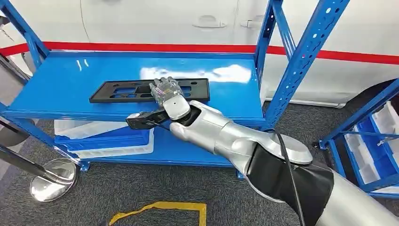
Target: Take the parts from the cabinet and place them on the table.
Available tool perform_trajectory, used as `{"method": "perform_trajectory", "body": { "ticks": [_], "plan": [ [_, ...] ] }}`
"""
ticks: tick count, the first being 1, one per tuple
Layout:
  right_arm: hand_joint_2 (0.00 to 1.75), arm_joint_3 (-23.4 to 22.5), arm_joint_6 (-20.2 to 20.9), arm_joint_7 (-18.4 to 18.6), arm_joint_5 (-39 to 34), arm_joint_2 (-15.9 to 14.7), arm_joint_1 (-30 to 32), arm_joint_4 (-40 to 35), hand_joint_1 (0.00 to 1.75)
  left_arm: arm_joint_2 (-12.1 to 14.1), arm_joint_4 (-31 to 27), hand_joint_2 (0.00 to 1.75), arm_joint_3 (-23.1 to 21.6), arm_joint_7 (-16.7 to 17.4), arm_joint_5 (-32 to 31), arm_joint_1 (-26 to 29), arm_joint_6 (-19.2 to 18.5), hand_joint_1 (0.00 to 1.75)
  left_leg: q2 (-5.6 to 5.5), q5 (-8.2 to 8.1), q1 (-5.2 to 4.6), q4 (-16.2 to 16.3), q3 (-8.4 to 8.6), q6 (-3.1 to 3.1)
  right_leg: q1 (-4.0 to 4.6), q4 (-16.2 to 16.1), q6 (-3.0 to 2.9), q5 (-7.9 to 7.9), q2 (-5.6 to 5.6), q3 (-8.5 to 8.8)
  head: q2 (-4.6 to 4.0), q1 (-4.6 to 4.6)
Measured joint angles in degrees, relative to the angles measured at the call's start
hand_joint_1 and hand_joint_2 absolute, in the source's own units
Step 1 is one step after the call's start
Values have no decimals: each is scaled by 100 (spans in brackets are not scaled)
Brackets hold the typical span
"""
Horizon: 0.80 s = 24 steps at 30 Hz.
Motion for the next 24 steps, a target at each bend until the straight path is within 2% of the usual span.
{"method": "perform_trajectory", "body": {
  "ticks": [1,2,3,4,7,8,9,10,12,13,14,15,17,18,19,20,22,24],
  "plan": [
    [0,-6,2,0,0,0,-2,-4,0,13,0,0,-7,-4,2,-3,0,0,0,257,-1,-413,182,18,0,2,12,-10,7,18,0,0],
    [0,-20,2,0,0,2,-9,-11,0,22,0,0,-11,-11,4,-5,0,0,1,546,-2,-974,449,49,1,2,24,-27,10,46,0,0],
    [0,-42,9,0,0,4,-14,-15,0,33,0,0,-18,-17,4,-9,0,0,10,672,-13,-1441,648,89,1,1,42,-46,9,65,0,0],
    [0,-65,24,-7,0,4,-24,-22,0,35,0,0,-26,-19,4,-20,0,0,3,592,-64,-1528,754,106,39,4,69,-55,11,50,0,-4],
    [0,-89,52,-35,-24,4,-17,-22,0,52,2,0,-44,-20,7,-20,-2,0,-19,586,-76,-1537,742,171,14,-32,153,-38,5,63,2,4],
    [0,-94,52,-35,-26,9,-23,-24,0,55,0,0,-46,-17,7,-23,-4,0,-9,616,-43,-1605,779,218,39,-40,195,-53,11,82,0,9],
    [0,-101,55,-42,-26,7,-25,-26,0,55,0,0,-46,-17,4,-26,-7,0,3,637,-20,-1664,830,247,27,65,223,-137,-10,38,0,13],
    [0,-105,55,-50,-26,7,-37,-26,0,55,0,0,-46,-17,4,-33,-11,0,4,639,-15,-1675,840,286,30,312,244,-298,-19,-78,0,33],
    [0,-111,63,-81,-33,4,-19,-26,0,61,0,0,-48,-17,0,-39,-17,0,6,628,-21,-1669,839,318,16,1209,268,-698,-19,-526,0,37],
    [175,-111,66,-94,-44,2,5,-26,0,63,2,0,-48,-17,-2,-40,-18,0,6,621,-24,-1663,839,326,6,1584,280,-810,-19,-728,0,39],
    [175,-111,68,-96,-46,-2,27,-24,0,63,2,0,-48,-15,-2,-36,-18,0,2,612,-24,-1652,839,326,-3,1745,289,-782,-21,-836,0,37],
    [175,-111,68,-101,-50,-2,32,-24,0,63,2,0,-48,-9,0,-29,-17,0,-4,596,-21,-1631,841,319,-7,1591,290,-610,-23,-786,0,39],
    [175,-124,66,-116,-54,-2,21,-24,0,63,0,0,-48,-7,0,-32,-18,0,-22,545,-8,-1563,847,286,-10,703,269,-94,-25,-371,0,41],
    [175,-138,66,-129,-68,-2,17,-26,0,61,2,0,-51,-7,0,-33,-17,0,-27,511,-8,-1523,843,259,-8,246,246,85,-24,-155,0,41],
    [175,-146,66,-136,-79,-2,11,-26,0,63,2,0,-51,-4,0,-36,-18,0,-30,482,-45,-1481,807,218,25,119,220,-34,-14,-79,0,35],
    [175,-151,63,-142,-81,2,17,-28,0,66,2,0,-51,2,0,-41,-20,0,-34,483,-49,-1469,789,190,14,105,187,-21,-11,-76,0,24],
    [175,-153,63,-142,-81,-4,33,-26,0,66,2,0,-53,15,4,-42,-20,0,-30,505,-22,-1503,800,133,50,101,128,-22,-2,-88,0,35],
    [175,-153,61,-136,-81,-2,36,-31,0,90,2,0,-53,20,4,-43,-20,0,-21,441,-16,-1476,786,82,-13,14,55,26,-7,-32,0,31]
  ]
}}
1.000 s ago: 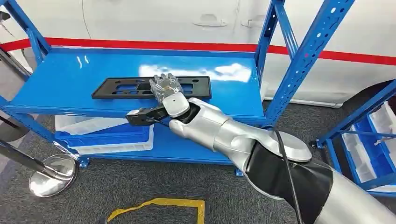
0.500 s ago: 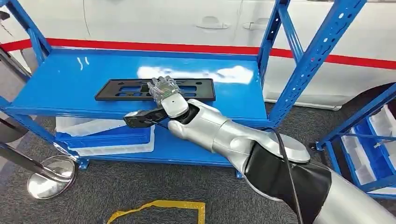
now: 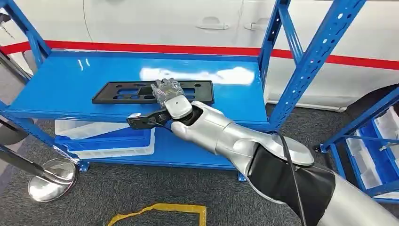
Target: Take the parts from the cabinet and place them on the table.
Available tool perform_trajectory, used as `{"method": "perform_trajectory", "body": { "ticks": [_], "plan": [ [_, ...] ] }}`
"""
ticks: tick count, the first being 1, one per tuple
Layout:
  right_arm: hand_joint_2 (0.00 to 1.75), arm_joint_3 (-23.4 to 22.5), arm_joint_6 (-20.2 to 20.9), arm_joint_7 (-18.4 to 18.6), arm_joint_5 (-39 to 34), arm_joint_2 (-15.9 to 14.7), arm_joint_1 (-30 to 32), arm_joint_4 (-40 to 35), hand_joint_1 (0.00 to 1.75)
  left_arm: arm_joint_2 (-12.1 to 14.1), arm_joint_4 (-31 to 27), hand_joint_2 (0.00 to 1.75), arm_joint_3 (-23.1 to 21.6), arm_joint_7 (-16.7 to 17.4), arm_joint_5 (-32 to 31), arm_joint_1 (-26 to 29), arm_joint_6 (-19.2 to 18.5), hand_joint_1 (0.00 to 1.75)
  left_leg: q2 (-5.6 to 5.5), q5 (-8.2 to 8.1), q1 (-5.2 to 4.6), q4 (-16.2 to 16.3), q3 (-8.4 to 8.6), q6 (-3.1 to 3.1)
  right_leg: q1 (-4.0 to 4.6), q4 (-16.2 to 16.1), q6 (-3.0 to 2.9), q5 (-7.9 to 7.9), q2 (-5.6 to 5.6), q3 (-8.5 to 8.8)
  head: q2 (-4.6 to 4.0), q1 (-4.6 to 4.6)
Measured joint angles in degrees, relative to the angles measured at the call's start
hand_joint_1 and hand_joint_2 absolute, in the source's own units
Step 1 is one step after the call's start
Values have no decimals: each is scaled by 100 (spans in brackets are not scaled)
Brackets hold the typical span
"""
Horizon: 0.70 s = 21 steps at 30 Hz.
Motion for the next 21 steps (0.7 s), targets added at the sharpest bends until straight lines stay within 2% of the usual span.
{"method": "perform_trajectory", "body": {
  "ticks": [1,3,4,5,6,7,9,10,11,12,14,15,16,17,19,20,21],
  "plan": [
    [175,-4,-2,0,0,0,-3,-2,0,-5,0,0,-2,0,0,-5,-2,0,14,-127,-3,187,-66,-28,-5,-20,-24,0,0,19,0,-28],
    [175,-9,0,-2,0,2,12,-7,0,-9,0,0,-4,0,0,-18,-15,0,18,-534,18,1079,-499,-78,8,-18,-56,-9,-6,24,0,-33],
    [175,-9,0,-2,0,2,36,-7,0,-9,0,0,-7,0,0,-12,-15,0,18,-671,17,1499,-724,-94,14,-17,-62,-13,-6,23,0,-35],
    [175,-9,0,-2,0,2,59,-4,0,-9,0,0,-7,2,0,-4,-15,0,18,-679,17,1702,-845,-100,18,-16,-67,-17,-5,24,0,-35],
    [175,-9,0,-2,0,2,73,-7,0,-7,0,0,-9,2,0,0,-13,0,18,-565,17,1633,-834,-94,19,-15,-66,-18,-1,29,2,-35],
    [175,-9,0,-2,0,2,74,-6,0,-5,0,0,-9,2,0,-3,-13,0,18,-337,16,1305,-699,-77,20,-13,-60,-23,5,34,0,-37],
    [175,-15,0,4,0,2,69,-7,0,2,0,0,-11,2,0,-12,-13,0,19,195,10,245,-184,-12,20,-13,-32,-42,15,71,0,-37],
    [175,-26,2,11,-7,2,69,-7,0,9,0,0,-15,4,0,-23,-15,0,21,141,-10,-11,-52,21,28,-15,-16,-51,15,71,0,-31],
    [175,-46,2,19,-22,-4,69,-6,0,9,0,0,-22,13,0,-33,-15,0,14,136,-46,-95,-10,40,46,-5,16,-52,19,47,0,-28],
    [175,-48,4,20,-31,-4,76,-4,0,9,0,0,-28,18,0,-36,-15,0,9,138,-51,-70,-25,46,42,-17,44,-38,18,41,0,-26],
    [175,-50,9,20,-48,-4,96,-4,0,17,0,0,-37,28,2,-24,-13,0,6,142,-62,-83,-24,102,32,-50,107,-36,18,62,0,-29],
    [175,-57,9,20,-48,-11,103,-4,0,15,0,0,-42,31,2,-23,-13,0,22,182,12,-173,31,157,53,-21,148,-81,12,44,2,-28],
    [175,-74,11,20,-48,-22,105,-2,0,15,0,0,-46,31,4,-28,-13,0,30,189,-1,-199,55,179,43,132,169,-189,-4,-14,0,-11],
    [175,-98,11,20,-48,-28,106,-2,0,15,0,0,-46,31,4,-33,-11,0,32,190,0,-198,56,214,42,470,178,-393,-4,-170,0,7],
    [175,-107,15,22,-88,-46,169,-2,0,19,0,0,-46,31,4,-31,-11,0,32,175,-10,-190,55,238,21,1349,198,-760,-8,-598,0,2],
    [175,-116,18,37,-127,-59,226,2,0,20,0,0,-48,35,7,-30,-13,0,30,170,-13,-180,54,244,15,1643,205,-820,-9,-758,0,6],
    [175,-122,20,37,-149,-63,284,7,0,19,0,0,-50,50,9,-18,-13,0,22,158,-12,-167,55,241,11,1640,207,-724,-10,-777,0,9]
  ]
}}
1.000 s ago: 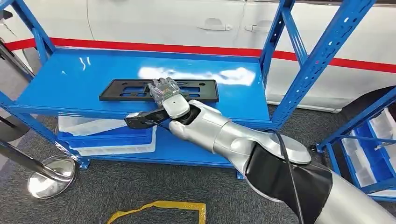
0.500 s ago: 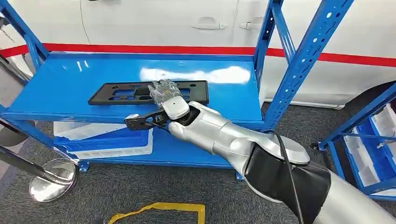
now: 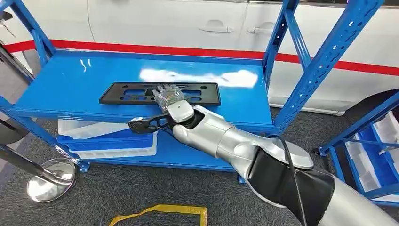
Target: Take the parts from the cabinet and place them on the table.
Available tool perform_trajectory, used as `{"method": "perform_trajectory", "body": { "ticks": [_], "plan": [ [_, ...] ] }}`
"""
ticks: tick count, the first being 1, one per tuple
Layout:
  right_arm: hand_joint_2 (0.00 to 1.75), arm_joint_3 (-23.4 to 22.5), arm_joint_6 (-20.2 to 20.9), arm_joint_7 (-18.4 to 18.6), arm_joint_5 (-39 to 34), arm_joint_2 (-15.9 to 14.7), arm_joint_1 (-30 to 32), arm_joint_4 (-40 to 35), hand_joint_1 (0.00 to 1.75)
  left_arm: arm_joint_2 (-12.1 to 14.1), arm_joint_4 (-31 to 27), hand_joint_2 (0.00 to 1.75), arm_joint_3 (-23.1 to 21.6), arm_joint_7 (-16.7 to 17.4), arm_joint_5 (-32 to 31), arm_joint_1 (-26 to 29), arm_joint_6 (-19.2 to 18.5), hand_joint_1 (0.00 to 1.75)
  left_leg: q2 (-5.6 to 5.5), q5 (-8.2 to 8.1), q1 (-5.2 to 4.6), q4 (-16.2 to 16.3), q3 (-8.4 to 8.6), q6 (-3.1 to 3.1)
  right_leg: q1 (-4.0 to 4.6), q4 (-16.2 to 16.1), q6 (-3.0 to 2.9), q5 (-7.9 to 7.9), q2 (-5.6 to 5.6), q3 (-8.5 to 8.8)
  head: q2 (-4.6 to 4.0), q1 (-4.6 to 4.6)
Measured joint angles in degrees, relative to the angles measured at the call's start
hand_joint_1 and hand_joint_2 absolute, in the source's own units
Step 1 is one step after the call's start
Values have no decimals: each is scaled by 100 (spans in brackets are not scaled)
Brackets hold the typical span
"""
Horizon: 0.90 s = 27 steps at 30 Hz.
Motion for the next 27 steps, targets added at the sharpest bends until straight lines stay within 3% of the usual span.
{"method": "perform_trajectory", "body": {
  "ticks": [1,3,4,5,8,9,10,11,13,14,15,16,18,19,20,23,24,26,27],
  "plan": [
    [175,-7,-2,4,-24,-4,29,4,0,0,0,0,-2,7,0,10,0,0,-6,-15,1,22,0,-8,0,-248,-7,193,-3,104,0,-2],
    [175,-24,-7,13,-59,-4,37,7,0,-2,0,0,-15,4,-2,10,0,0,-14,-66,3,90,2,-43,1,-1172,-44,679,-4,553,0,-2],
    [175,-31,-11,15,-59,-4,43,7,0,-2,0,0,-28,-2,-4,8,-2,0,-14,-99,5,122,-9,-73,9,-1522,-83,683,1,710,0,-2],
    [175,-35,-17,17,-66,-4,51,7,0,-2,0,0,-39,-26,-7,-5,-2,0,-21,-116,-36,178,-48,-107,42,-1592,-92,659,7,765,0,-11],
    [175,-72,-24,66,-70,-22,126,17,0,-2,0,0,-63,-37,-9,-6,-2,0,-19,-93,-9,131,-40,-183,61,-1572,-160,666,16,745,0,-4],
    [175,-79,-28,68,-70,-24,123,17,0,4,0,0,-68,-37,-9,-8,-2,0,-20,-123,-11,139,-46,-211,1,-1633,-205,695,13,777,0,-9],
    [175,-81,-31,70,-70,-24,119,17,0,2,0,0,-77,-37,-9,-5,0,0,-6,-208,-6,238,-78,-243,-5,-1657,-225,701,12,806,0,-11],
    [175,-94,-35,70,-70,-24,108,17,0,-9,0,0,-87,-37,-11,-11,-4,0,-3,-393,-2,541,-217,-273,-11,-1661,-254,701,8,816,0,-55],
    [175,-116,-31,68,-70,-24,117,17,0,-9,0,0,-92,-35,-11,-18,-4,0,-2,-758,22,1429,-658,-316,2,-1659,-264,696,8,817,0,-48],
    [175,-120,-28,68,-70,-26,127,17,0,-7,0,0,-94,-35,-11,-10,-2,0,-2,-846,22,1775,-852,-327,7,-1657,-269,692,8,816,0,-46],
    [175,-122,-28,68,-70,-28,136,17,0,-7,0,0,-94,-33,-9,-1,-2,0,-2,-799,22,1887,-936,-331,8,-1656,-273,687,10,820,0,-48],
    [175,-122,-26,68,-70,-28,137,17,0,-7,0,0,-94,-31,-9,3,-2,0,-2,-615,21,1703,-873,-320,9,-1656,-273,681,14,831,0,-48],
    [175,-127,-24,66,-57,-28,124,17,0,-6,0,0,-94,-26,-9,-4,-2,0,-2,-82,17,760,-434,-265,9,-1656,-253,660,22,876,0,-48],
    [175,-127,-20,63,-55,-26,113,17,0,-4,0,0,-94,-24,-9,-5,0,0,2,96,8,255,-197,-222,9,-1657,-233,643,22,894,0,-48],
    [175,-127,-17,63,-52,-28,96,17,0,0,0,0,-96,-22,-7,-13,-2,0,-3,-5,-40,138,-80,-202,45,-1653,-207,632,24,881,0,-50],
    [175,-129,-11,55,-48,-28,98,17,0,-2,0,0,-98,-15,-4,-6,0,0,-19,-7,-51,102,-104,-152,25,-1694,-121,653,22,885,0,-44],
    [175,-129,-11,55,-48,-28,91,15,0,-2,0,0,-101,-15,-4,-6,2,0,-11,25,-25,36,-71,-104,48,-1701,-74,644,26,903,0,-37],
    [175,-129,-11,55,-44,-31,74,17,0,-7,0,0,-101,-18,-4,-11,0,0,1,59,11,-44,-11,-41,37,-1415,-27,429,1,777,0,-20],
    [175,-129,-9,55,-39,-31,65,17,0,-7,0,0,-101,-18,-4,-13,0,0,5,59,8,-44,-12,-21,37,-994,-18,201,2,572,0,-2]
  ]
}}
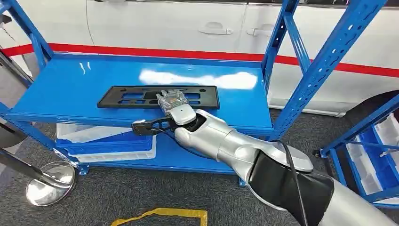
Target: Take the parts from the cabinet and place them on the table.
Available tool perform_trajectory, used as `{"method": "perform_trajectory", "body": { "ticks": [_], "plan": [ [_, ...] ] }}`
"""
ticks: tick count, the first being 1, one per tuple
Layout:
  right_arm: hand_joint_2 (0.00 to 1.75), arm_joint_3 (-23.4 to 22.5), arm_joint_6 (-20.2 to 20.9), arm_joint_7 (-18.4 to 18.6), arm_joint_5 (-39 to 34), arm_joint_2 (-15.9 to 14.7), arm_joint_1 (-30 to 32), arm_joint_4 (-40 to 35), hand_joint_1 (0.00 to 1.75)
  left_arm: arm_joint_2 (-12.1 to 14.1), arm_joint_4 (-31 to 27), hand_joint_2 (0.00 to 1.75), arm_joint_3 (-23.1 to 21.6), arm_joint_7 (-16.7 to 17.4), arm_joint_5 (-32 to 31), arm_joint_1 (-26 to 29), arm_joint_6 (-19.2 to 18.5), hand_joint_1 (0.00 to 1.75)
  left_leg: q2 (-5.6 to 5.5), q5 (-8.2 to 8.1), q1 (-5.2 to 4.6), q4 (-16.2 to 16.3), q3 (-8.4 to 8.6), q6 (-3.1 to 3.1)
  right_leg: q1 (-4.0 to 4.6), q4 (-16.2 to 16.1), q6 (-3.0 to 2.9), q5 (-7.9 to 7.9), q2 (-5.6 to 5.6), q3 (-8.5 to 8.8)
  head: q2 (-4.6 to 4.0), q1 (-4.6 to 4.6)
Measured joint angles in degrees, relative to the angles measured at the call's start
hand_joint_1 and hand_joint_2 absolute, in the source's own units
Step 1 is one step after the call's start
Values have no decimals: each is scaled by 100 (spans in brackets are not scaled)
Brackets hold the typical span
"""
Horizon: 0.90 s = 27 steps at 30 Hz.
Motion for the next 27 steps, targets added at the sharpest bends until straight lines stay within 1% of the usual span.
{"method": "perform_trajectory", "body": {
  "ticks": [1,2,3,4,5,6,7,8,9,10,11,12,13,14,15,16,17,18,19,20,21,22,23,24,25,27],
  "plan": [
    [175,0,4,0,0,0,10,0,0,4,0,0,0,0,0,-1,0,0,1,-7,-1,1,-1,11,-6,497,14,-213,-2,-239,0,-9],
    [175,0,9,0,0,0,30,0,0,4,0,0,0,-2,0,-1,0,0,1,-9,-4,2,-1,13,-15,916,29,-346,-2,-457,0,-4],
    [175,0,13,0,0,-7,46,0,0,2,0,0,0,-2,0,5,0,0,-2,-13,-4,11,0,15,-24,1099,36,-336,-2,-565,0,-4],
    [175,0,15,0,2,-9,50,0,0,2,0,0,0,0,0,14,-2,0,-6,-20,-2,22,0,11,-34,994,39,-203,-3,-537,0,-4],
    [175,0,15,0,4,-11,46,0,0,0,0,0,0,0,0,15,-2,0,-12,-34,3,41,1,6,-39,678,36,17,-7,-394,0,-4],
    [175,0,15,0,6,-11,35,0,0,0,0,0,0,0,0,12,-2,0,-19,-58,8,76,2,-13,-42,176,24,288,-8,-158,0,-2],
    [175,0,15,0,9,-11,22,0,0,-2,0,0,0,0,0,8,-2,0,-26,-92,12,121,-3,-43,-42,-345,1,522,-7,96,0,0],
    [175,-2,15,0,20,-11,7,0,0,-2,0,0,0,0,0,6,-2,0,-28,-127,-26,177,-36,-85,-12,-561,-23,456,1,205,0,-7],
    [175,-2,20,-7,24,-7,1,-2,0,-2,0,0,0,2,0,3,-2,0,-29,-138,-33,206,-60,-111,-27,-588,-50,451,2,220,0,-24],
    [175,-2,26,-7,30,-9,4,-2,0,-2,0,0,0,9,0,5,-2,0,-28,-131,-22,191,-60,-135,-10,-587,-68,445,6,208,0,-6],
    [175,-2,31,-5,37,-13,7,0,0,-2,0,0,0,15,0,11,-2,0,-27,-122,-10,172,-54,-163,10,-586,-99,444,11,207,0,-9],
    [175,-2,33,-4,44,-17,5,0,0,-2,0,0,0,15,2,16,-2,0,-24,-111,-4,145,-44,-195,11,-592,-137,454,15,204,0,-5],
    [175,-2,31,-4,48,-11,3,-2,0,7,2,0,0,15,2,13,-2,0,-16,-167,5,201,-95,-227,-58,-660,-188,490,6,234,0,-6],
    [175,-2,33,-7,50,-11,2,-2,0,0,0,0,-2,15,0,10,-2,0,-8,-276,5,357,-143,-261,-59,-674,-197,493,7,252,0,-34],
    [175,-2,33,-7,55,-7,-9,-2,0,-9,0,0,-7,15,4,7,-4,0,-8,-470,12,685,-291,-287,-60,-675,-205,491,5,253,0,-44],
    [175,-7,35,-11,55,-7,-10,-2,0,-15,2,0,-9,15,4,2,-4,0,-7,-667,30,1107,-493,-306,-50,-671,-225,487,2,254,0,-35],
    [175,-9,39,-20,55,-7,-4,-2,0,-15,0,0,-13,15,4,7,-4,0,-7,-823,32,1536,-712,-319,-40,-665,-228,484,0,253,0,-35],
    [175,-11,42,-22,57,-7,4,-2,0,-15,0,0,-13,15,4,16,-4,0,-7,-857,31,1802,-862,-322,-30,-660,-240,474,1,252,0,-37],
    [175,-11,46,-24,57,-7,11,-2,0,-15,2,0,-13,17,4,27,-4,0,-7,-746,31,1777,-870,-316,-26,-657,-245,468,5,259,0,-35],
    [175,-11,46,-28,57,-9,11,-2,0,-15,2,0,-13,17,4,28,-4,0,-8,-524,28,1489,-755,-298,-23,-650,-242,458,12,266,0,-39],
    [175,-11,46,-35,63,-7,7,-2,0,-15,2,0,-13,17,4,25,-4,0,-8,-264,23,1040,-548,-270,-20,-648,-236,446,20,284,0,-37],
    [175,-13,46,-39,63,-7,4,-2,0,-15,0,0,-13,17,4,22,-4,0,-6,-14,13,527,-297,-231,-19,-648,-222,430,23,312,0,-37],
    [175,-13,46,-39,63,-7,-1,-2,0,-15,2,0,-13,17,4,18,-7,0,-4,-47,-2,226,-139,-184,-21,-658,-204,418,22,320,0,-33],
    [175,-15,46,-39,66,-9,-14,-2,0,-18,0,0,-15,17,4,10,-7,0,-13,-58,-48,128,-90,-161,4,-644,-174,420,24,296,0,-33],
    [175,-15,48,-42,66,-9,-11,-2,0,-20,2,0,-18,24,4,5,-7,0,-19,-65,-52,164,-103,-148,-10,-665,-140,431,24,291,2,-33],
    [175,-15,48,-44,66,-9,-5,-2,0,-17,2,0,-20,31,4,21,-7,0,-26,-71,-60,146,-100,-110,-12,-693,-80,427,23,318,0,-30]
  ]
}}
